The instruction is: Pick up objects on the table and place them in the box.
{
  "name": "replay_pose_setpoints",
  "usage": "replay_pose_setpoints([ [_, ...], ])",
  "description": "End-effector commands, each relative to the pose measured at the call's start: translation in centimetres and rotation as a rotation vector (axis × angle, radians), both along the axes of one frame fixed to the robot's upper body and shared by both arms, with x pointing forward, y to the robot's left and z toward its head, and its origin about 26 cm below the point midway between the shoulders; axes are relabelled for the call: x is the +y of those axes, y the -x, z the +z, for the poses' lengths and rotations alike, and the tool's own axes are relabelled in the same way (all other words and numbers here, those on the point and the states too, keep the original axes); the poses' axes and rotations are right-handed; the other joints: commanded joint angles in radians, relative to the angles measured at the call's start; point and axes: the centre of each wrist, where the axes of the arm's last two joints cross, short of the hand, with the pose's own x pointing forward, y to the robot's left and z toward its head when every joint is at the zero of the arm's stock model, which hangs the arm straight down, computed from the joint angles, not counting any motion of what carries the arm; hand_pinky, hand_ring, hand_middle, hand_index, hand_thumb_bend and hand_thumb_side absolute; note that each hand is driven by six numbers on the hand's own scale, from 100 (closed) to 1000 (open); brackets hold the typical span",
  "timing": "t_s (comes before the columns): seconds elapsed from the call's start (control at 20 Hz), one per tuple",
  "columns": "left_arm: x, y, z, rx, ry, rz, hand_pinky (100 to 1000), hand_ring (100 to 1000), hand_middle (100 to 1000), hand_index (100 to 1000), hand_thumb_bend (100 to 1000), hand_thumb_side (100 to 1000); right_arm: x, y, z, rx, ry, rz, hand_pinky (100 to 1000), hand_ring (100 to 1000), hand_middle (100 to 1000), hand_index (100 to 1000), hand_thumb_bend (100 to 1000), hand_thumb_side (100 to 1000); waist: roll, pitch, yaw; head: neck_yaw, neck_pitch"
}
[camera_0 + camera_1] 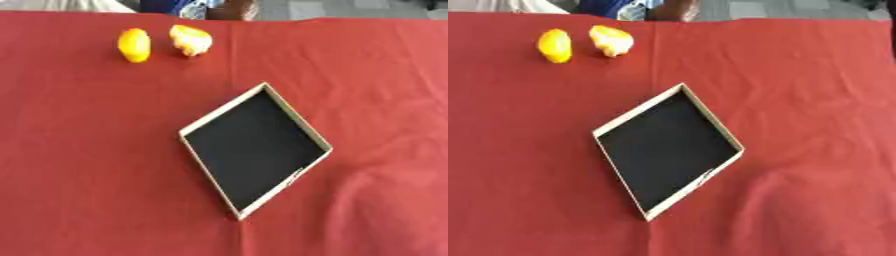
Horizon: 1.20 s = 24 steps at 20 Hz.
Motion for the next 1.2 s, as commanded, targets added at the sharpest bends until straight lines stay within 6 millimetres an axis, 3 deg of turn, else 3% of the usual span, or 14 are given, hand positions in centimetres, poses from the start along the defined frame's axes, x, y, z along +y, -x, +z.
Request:
replay_pose_setpoints([
  [0.05, 2.6, -0.3, 1.1, 0.033, -0.075, 0.119, 873, 712, 839, 878, 100, 752, 0.0, 0.5, 1.4, -0.044, 0.053, -0.007, 909, 821, 797, 856, 100, 523, 0.010, -0.009, -0.011, 0.015, -0.029],
  [0.25, 3.2, -1.8, 0.7, 0.112, -0.168, 0.193, 875, 719, 841, 885, 100, 752, 0.1, 0.5, 1.7, -0.053, 0.064, -0.001, 910, 821, 797, 856, 100, 523, 0.023, 0.011, -0.037, 0.021, -0.058],
  [0.6, 3.0, -2.9, -0.1, 0.340, -0.549, 0.248, 878, 776, 861, 912, 100, 603, 0.1, 0.5, 1.7, -0.051, 0.063, -0.001, 911, 821, 798, 857, 100, 523, 0.028, 0.020, -0.045, 0.014, -0.065],
  [0.95, 2.1, -3.4, -0.9, 0.539, -0.937, 0.233, 886, 842, 888, 939, 264, 414, 0.1, 0.5, 1.5, -0.041, 0.060, 0.001, 912, 820, 797, 857, 100, 523, 0.022, 0.022, -0.035, 0.016, -0.064],
  [1.2, 1.2, -3.7, -1.5, 0.620, -1.106, 0.217, 894, 864, 896, 947, 305, 282, 0.2, 0.4, 1.5, -0.039, 0.059, 0.006, 912, 820, 797, 856, 100, 523, 0.015, 0.019, -0.029, 0.018, -0.065],
])
